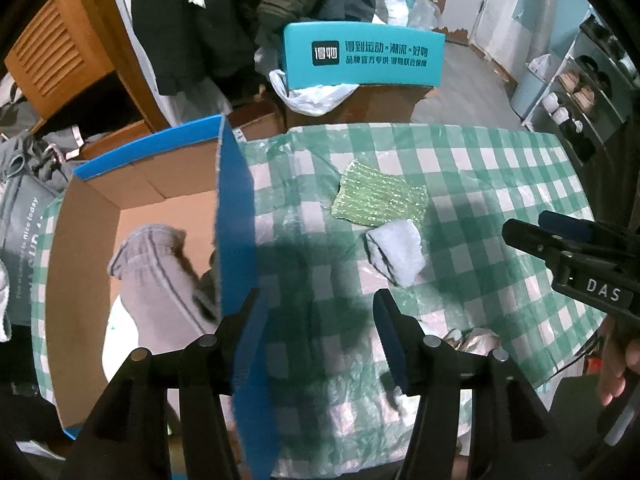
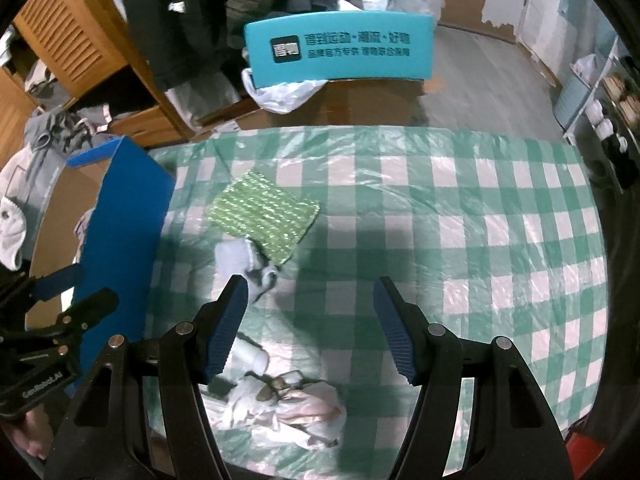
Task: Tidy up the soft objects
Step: 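Move both grippers out of the box toward the remaining items on the table, then close the left gripper on the grey cloth while the right grasps the green scrubber pad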
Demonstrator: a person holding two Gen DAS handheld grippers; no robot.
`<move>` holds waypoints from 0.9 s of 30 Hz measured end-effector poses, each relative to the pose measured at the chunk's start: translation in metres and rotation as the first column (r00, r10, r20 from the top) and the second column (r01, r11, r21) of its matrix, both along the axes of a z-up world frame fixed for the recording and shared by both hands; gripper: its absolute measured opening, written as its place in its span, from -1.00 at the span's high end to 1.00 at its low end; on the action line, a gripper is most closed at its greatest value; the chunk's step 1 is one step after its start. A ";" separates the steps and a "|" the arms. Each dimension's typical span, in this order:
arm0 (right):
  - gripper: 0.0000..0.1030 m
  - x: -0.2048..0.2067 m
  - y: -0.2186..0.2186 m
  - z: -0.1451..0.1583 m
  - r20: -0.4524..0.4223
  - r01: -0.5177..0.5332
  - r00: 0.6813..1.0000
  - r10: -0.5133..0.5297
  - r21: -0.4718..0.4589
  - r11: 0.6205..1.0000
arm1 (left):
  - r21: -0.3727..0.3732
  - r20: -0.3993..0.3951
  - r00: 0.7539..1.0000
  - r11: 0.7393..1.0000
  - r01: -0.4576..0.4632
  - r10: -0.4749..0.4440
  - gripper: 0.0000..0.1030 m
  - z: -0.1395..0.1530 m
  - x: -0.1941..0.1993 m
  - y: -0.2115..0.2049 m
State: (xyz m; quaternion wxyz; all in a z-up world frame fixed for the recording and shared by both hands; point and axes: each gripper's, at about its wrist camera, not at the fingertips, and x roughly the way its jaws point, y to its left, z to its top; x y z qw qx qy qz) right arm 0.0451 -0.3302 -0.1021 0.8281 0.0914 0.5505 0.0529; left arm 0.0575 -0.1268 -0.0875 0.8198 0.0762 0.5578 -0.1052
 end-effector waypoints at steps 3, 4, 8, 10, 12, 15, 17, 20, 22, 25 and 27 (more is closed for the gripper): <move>-0.28 0.002 -0.007 -0.004 -0.006 0.017 1.000 -0.017 0.008 1.000 | -0.014 -0.023 1.000 1.000 -0.008 0.008 -0.13 -0.007 0.007 -0.008; -0.28 0.003 -0.010 -0.006 -0.008 0.024 1.000 -0.023 0.011 1.000 | -0.019 -0.028 1.000 1.000 -0.009 0.009 -0.17 -0.008 0.008 -0.011; -0.28 0.006 -0.019 -0.012 -0.023 0.045 0.999 -0.044 0.024 0.999 | -0.039 -0.058 0.998 0.999 -0.010 0.008 -0.18 -0.018 0.016 -0.024; -0.28 0.007 -0.021 -0.014 -0.030 0.048 0.998 -0.047 0.024 0.999 | -0.037 -0.073 0.997 0.999 -0.012 0.009 -0.21 -0.024 0.020 -0.030; -0.28 0.008 -0.023 -0.017 -0.040 0.048 0.998 -0.048 0.020 0.999 | -0.036 -0.088 0.996 0.999 -0.020 0.017 -0.27 -0.031 0.025 -0.035; -0.28 0.010 -0.025 -0.022 -0.048 0.043 0.998 -0.042 0.005 0.999 | -0.040 -0.111 0.993 0.998 -0.038 0.033 -0.27 -0.041 0.032 -0.041; -0.28 0.011 -0.027 -0.028 -0.058 0.044 0.997 -0.044 -0.006 0.999 | -0.036 -0.122 0.992 0.998 -0.047 0.042 -0.27 -0.048 0.037 -0.045; -0.28 0.014 -0.030 -0.034 -0.074 0.053 0.996 -0.053 -0.009 0.999 | -0.030 -0.142 0.988 0.998 -0.057 0.053 -0.27 -0.056 0.043 -0.050; -0.28 0.016 -0.034 -0.037 -0.083 0.061 0.995 -0.062 -0.010 0.998 | -0.032 -0.166 0.984 0.998 -0.062 0.056 -0.29 -0.061 0.047 -0.055; -0.28 0.018 -0.038 -0.039 -0.089 0.071 0.993 -0.072 -0.009 0.997 | -0.033 -0.186 0.981 0.997 -0.066 0.059 -0.33 -0.068 0.050 -0.060; -0.28 0.020 -0.039 -0.039 -0.092 0.077 0.993 -0.077 -0.008 0.997 | -0.028 -0.192 0.979 0.997 -0.068 0.061 -0.33 -0.073 0.053 -0.064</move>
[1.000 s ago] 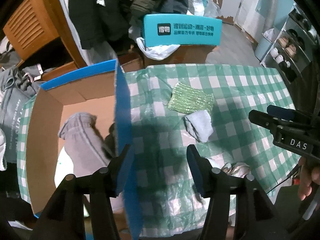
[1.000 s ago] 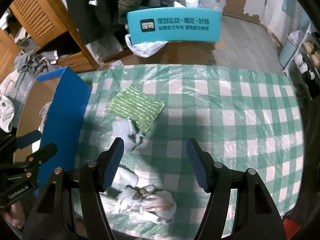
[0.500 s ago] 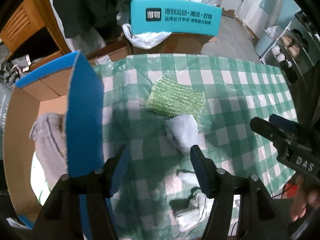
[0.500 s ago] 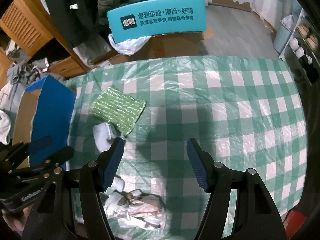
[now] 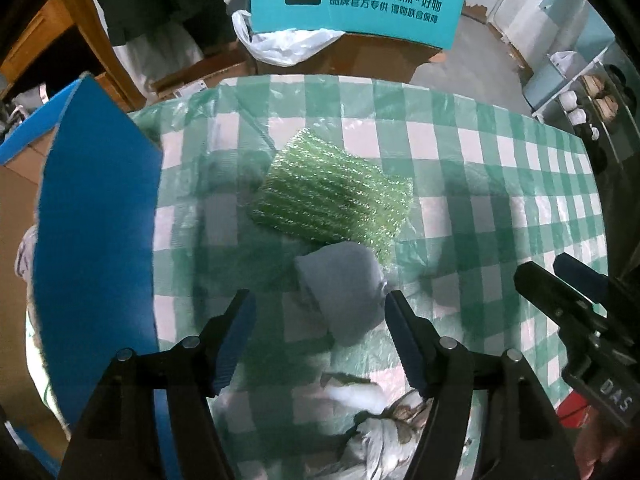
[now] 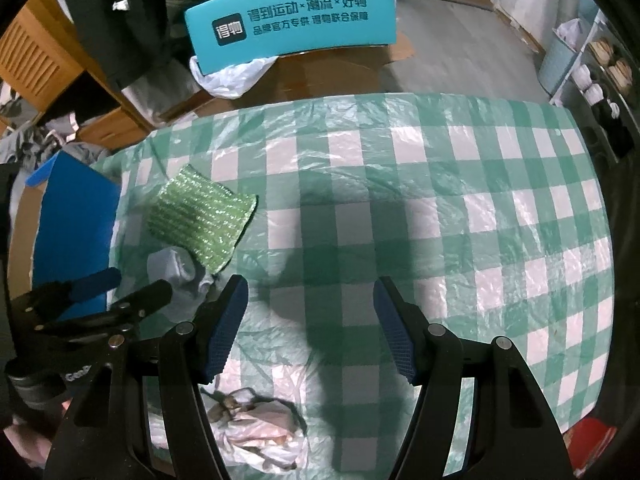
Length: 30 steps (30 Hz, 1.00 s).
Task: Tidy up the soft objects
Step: 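Close the left gripper on the grey cloth while the right grasps the green scrubber pad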
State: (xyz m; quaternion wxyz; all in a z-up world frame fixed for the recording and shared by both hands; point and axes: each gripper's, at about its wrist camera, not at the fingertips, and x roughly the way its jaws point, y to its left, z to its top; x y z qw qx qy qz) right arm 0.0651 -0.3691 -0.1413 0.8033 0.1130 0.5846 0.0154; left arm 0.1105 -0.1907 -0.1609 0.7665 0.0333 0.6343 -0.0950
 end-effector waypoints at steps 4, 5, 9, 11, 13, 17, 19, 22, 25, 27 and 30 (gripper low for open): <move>-0.28 0.004 0.000 -0.001 -0.005 0.008 1.000 -0.008 0.001 1.000 | 0.014 -0.015 1.000 1.000 0.009 -0.009 -0.33 -0.010 0.005 -0.006; -0.28 0.004 0.000 -0.001 -0.005 0.007 1.000 -0.007 0.000 1.000 | 0.017 -0.014 1.000 1.000 0.014 -0.013 -0.33 -0.012 0.005 -0.007; -0.28 0.006 0.000 -0.003 -0.008 0.006 1.000 -0.007 -0.008 1.000 | 0.043 -0.001 0.999 0.998 0.042 -0.042 -0.29 -0.019 0.004 -0.008; -0.28 0.007 0.000 -0.004 -0.012 0.011 1.000 -0.011 -0.007 1.000 | 0.036 0.001 0.999 0.998 0.051 -0.051 -0.01 -0.019 0.003 -0.007; -0.28 0.009 0.001 -0.004 -0.011 0.011 1.000 -0.011 -0.005 1.000 | 0.024 -0.002 0.998 0.998 0.061 -0.061 0.29 -0.018 0.002 -0.005; -0.28 0.013 0.009 -0.003 -0.005 -0.006 1.000 0.006 -0.002 1.000 | 0.037 0.029 0.997 0.997 0.073 -0.074 0.55 -0.010 -0.001 0.000; -0.28 0.016 0.015 -0.003 -0.002 -0.019 1.000 0.019 -0.002 1.000 | 0.041 0.040 0.997 0.997 0.070 -0.071 0.57 -0.006 -0.001 0.003; -0.28 0.022 0.030 -0.007 0.002 -0.058 0.998 0.058 -0.010 0.998 | 0.052 0.052 0.997 0.997 0.060 -0.063 0.57 0.000 -0.001 0.012; -0.28 0.031 0.045 -0.012 -0.002 -0.099 0.995 0.099 -0.021 0.995 | 0.069 0.074 0.996 0.997 0.040 -0.045 0.57 0.005 -0.001 0.024; -0.28 0.039 0.056 -0.018 -0.008 -0.126 0.992 0.126 -0.031 0.992 | 0.081 0.085 0.996 0.996 0.026 -0.033 0.57 0.005 0.003 0.034; -0.28 0.048 0.069 -0.024 -0.016 -0.150 0.989 0.149 -0.022 0.988 | 0.071 0.081 0.997 0.997 0.001 -0.007 0.57 0.003 0.007 0.048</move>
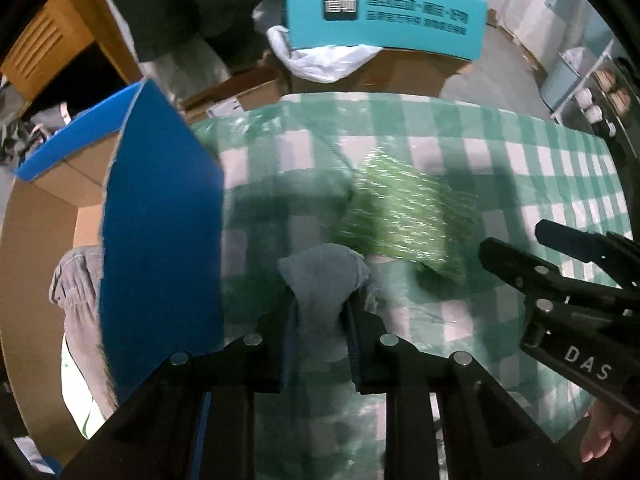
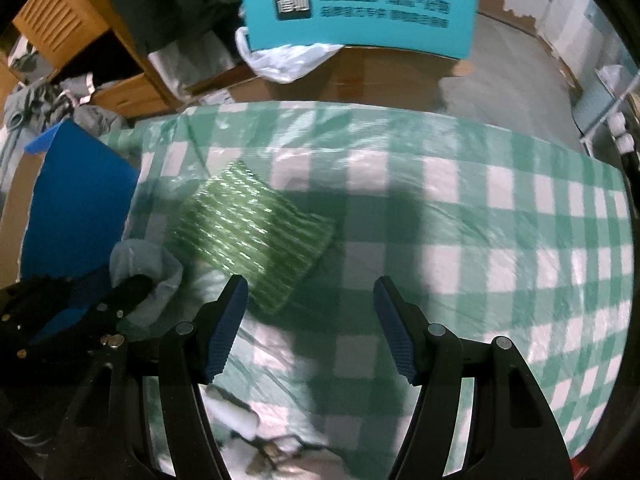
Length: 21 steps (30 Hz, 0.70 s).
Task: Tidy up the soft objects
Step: 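Close the left gripper on the grey cloth while the right grasps the green scrubber pad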
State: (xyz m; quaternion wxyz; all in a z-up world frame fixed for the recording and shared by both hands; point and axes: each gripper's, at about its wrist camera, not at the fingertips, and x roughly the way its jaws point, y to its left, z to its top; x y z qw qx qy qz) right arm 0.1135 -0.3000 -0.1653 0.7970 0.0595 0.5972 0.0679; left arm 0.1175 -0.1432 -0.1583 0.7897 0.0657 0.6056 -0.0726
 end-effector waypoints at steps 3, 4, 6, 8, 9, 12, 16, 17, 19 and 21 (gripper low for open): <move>-0.28 0.009 0.011 -0.004 -0.010 -0.017 1.000 0.017 0.017 1.000 | -0.019 -0.005 1.000 1.000 -0.013 0.013 0.57 0.001 0.002 0.007; -0.28 0.012 0.014 -0.006 -0.010 -0.021 1.000 0.021 0.016 1.000 | -0.020 -0.003 1.000 1.000 -0.013 0.013 0.57 0.001 0.003 0.008; -0.28 0.017 0.020 -0.009 -0.007 -0.028 1.000 0.028 0.012 1.000 | -0.023 -0.003 1.000 1.000 -0.006 0.006 0.57 0.002 0.002 0.009; -0.28 0.022 0.024 -0.013 -0.008 -0.028 1.000 0.028 0.011 1.000 | -0.022 0.001 1.000 1.000 0.002 -0.002 0.57 0.002 0.002 0.008; -0.28 0.024 0.026 -0.016 -0.008 -0.026 1.000 0.027 0.014 1.000 | -0.020 0.002 1.000 1.000 0.005 -0.005 0.57 0.001 0.003 0.007; -0.28 0.028 0.032 -0.025 -0.016 -0.038 0.999 0.038 0.005 0.999 | -0.018 0.003 1.000 1.000 0.015 -0.015 0.57 0.001 0.002 0.006; -0.28 0.026 0.035 -0.038 -0.049 -0.052 0.998 0.050 -0.040 0.998 | -0.026 -0.002 1.000 1.000 0.016 -0.016 0.57 0.002 0.001 0.007; -0.28 0.026 0.034 -0.038 -0.042 -0.047 0.998 0.045 -0.034 0.998 | -0.029 -0.004 1.000 0.999 0.016 -0.016 0.57 0.003 0.001 0.007; -0.28 0.025 0.032 -0.039 -0.043 -0.042 0.998 0.041 -0.023 0.999 | -0.033 -0.007 1.000 0.999 0.017 -0.018 0.57 0.003 0.002 0.007; -0.23 0.025 0.029 -0.040 -0.047 -0.033 0.998 0.032 -0.003 0.999 | -0.034 -0.009 1.000 0.999 0.020 -0.020 0.57 0.003 0.002 0.007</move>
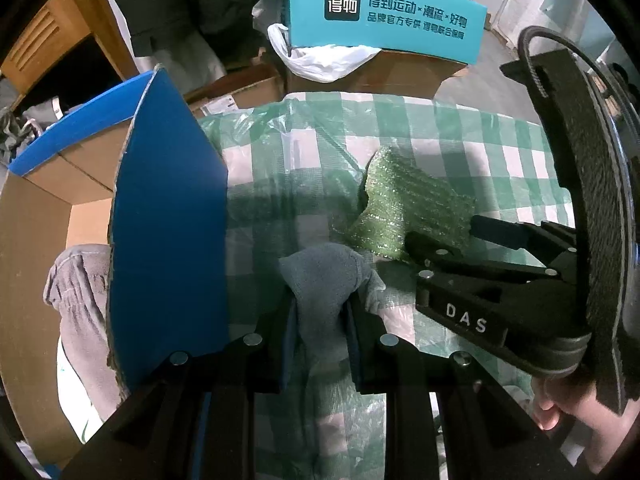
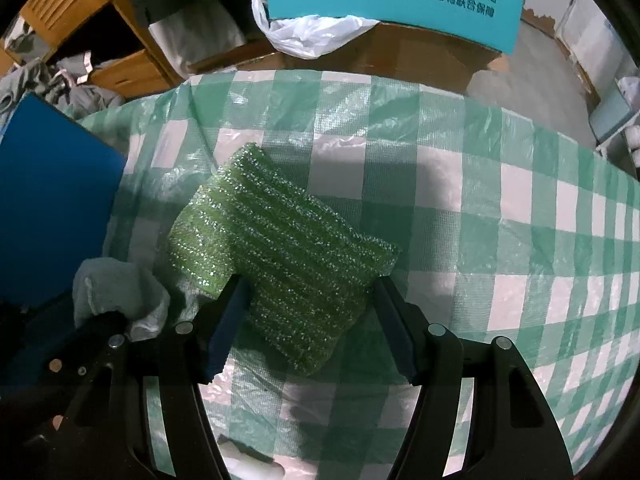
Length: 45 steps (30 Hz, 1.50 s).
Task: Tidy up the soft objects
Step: 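Close the left gripper on the grey cloth while the right grasps the green scrubber pad, then lift the grey cloth and green scrubber pad and carry both over the box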
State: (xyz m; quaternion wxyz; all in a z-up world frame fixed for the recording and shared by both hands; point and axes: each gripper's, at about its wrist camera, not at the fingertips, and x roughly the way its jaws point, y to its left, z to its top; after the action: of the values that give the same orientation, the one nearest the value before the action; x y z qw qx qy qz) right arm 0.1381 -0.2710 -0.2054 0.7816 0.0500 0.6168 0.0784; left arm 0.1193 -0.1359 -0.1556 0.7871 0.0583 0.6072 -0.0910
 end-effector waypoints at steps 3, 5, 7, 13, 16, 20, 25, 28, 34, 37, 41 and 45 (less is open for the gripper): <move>0.15 -0.003 -0.002 0.001 0.011 -0.002 1.000 0.002 0.004 1.000 | 0.000 -0.004 1.000 1.000 0.007 -0.007 0.57 -0.001 -0.001 0.000; 0.47 -0.004 0.000 0.003 0.012 -0.014 1.000 0.013 0.016 1.000 | -0.001 -0.006 1.000 1.000 0.008 -0.008 0.57 -0.001 -0.001 0.000; 0.61 -0.007 0.001 0.004 0.008 -0.015 1.000 0.014 0.036 0.999 | -0.001 -0.007 1.000 1.000 0.008 -0.008 0.57 -0.001 -0.001 0.000; 0.71 -0.018 0.001 0.012 0.015 -0.011 1.000 0.010 0.020 1.000 | 0.001 -0.001 1.000 1.000 0.017 -0.017 0.57 0.001 -0.005 0.000; 0.71 -0.023 -0.003 0.018 0.020 0.001 1.000 -0.002 0.026 1.000 | 0.001 0.004 1.000 1.000 0.018 -0.018 0.57 0.003 -0.007 -0.001; 0.71 -0.030 -0.008 0.028 0.025 0.018 1.000 -0.018 0.026 0.999 | -0.004 0.014 1.000 1.000 0.021 -0.021 0.57 0.009 -0.010 -0.001; 0.71 -0.039 -0.015 0.041 0.034 0.036 0.999 -0.037 0.028 0.999 | -0.007 0.035 0.999 0.999 0.032 -0.032 0.57 0.019 -0.017 -0.001; 0.71 -0.045 -0.019 0.048 0.043 0.049 0.998 -0.050 0.015 0.999 | -0.011 0.049 0.998 0.999 0.041 -0.041 0.57 0.027 -0.023 0.000; 0.71 -0.060 -0.023 0.068 0.071 0.056 0.996 -0.056 0.008 0.998 | -0.020 0.073 0.996 0.998 0.055 -0.054 0.57 0.039 -0.033 0.001; 0.71 -0.066 -0.025 0.080 0.091 0.054 0.994 -0.055 0.009 0.999 | -0.023 0.085 0.994 0.998 0.066 -0.064 0.57 0.045 -0.037 -0.001; 0.71 -0.076 -0.028 0.095 0.115 0.059 0.991 -0.061 0.024 0.998 | -0.029 0.104 0.992 0.997 0.076 -0.073 0.57 0.054 -0.043 -0.001; 0.71 -0.085 -0.028 0.108 0.135 0.049 0.989 -0.053 0.031 0.998 | -0.048 0.114 0.991 0.996 0.079 -0.073 0.57 0.065 -0.051 0.001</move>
State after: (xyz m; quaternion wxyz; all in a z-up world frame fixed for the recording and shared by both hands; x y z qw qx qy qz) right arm 0.0529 -0.2994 -0.0974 0.8229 0.0711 0.5594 0.0700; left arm 0.0685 -0.1346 -0.0904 0.8171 0.0655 0.5570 -0.1333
